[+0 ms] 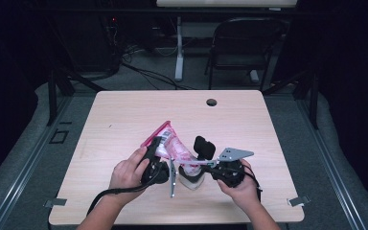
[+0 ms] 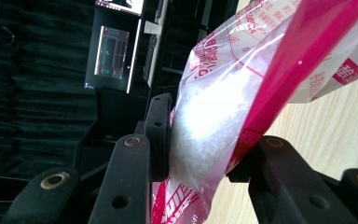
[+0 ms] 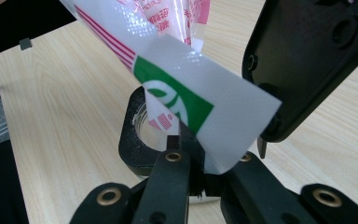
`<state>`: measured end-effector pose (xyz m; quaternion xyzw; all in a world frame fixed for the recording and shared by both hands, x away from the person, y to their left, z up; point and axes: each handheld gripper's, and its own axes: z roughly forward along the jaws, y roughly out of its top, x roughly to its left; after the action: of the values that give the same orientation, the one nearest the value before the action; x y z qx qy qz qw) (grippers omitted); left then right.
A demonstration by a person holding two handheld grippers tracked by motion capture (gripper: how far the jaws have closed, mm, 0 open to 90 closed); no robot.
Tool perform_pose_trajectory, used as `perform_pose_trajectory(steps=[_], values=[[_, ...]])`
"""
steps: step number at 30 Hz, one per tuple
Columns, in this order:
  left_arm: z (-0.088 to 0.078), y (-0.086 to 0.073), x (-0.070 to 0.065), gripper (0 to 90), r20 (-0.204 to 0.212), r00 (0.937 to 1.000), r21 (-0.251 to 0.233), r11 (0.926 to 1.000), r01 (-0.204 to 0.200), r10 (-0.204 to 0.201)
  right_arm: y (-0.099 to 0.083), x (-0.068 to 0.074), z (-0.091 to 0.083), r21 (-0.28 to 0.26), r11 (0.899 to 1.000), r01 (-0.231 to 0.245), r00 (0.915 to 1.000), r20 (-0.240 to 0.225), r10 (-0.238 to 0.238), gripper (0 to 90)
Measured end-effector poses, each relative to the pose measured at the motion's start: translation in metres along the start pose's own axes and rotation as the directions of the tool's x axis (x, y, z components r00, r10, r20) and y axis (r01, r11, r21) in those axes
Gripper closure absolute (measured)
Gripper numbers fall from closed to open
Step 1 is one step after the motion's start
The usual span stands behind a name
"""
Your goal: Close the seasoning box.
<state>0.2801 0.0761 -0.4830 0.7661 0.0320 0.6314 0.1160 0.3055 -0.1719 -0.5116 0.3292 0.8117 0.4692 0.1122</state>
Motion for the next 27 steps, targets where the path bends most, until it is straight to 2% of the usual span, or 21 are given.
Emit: perform_pose_trajectory(steps=[27], values=[[-0.0012,0.0013,0.0017,68.5,-0.008,0.9999,-0.01,0.9999,-0.009,0.008,-0.0002,0.0,0.0003,0.005,1.0,0.001,1.0,0.002,-0.001,90.0]])
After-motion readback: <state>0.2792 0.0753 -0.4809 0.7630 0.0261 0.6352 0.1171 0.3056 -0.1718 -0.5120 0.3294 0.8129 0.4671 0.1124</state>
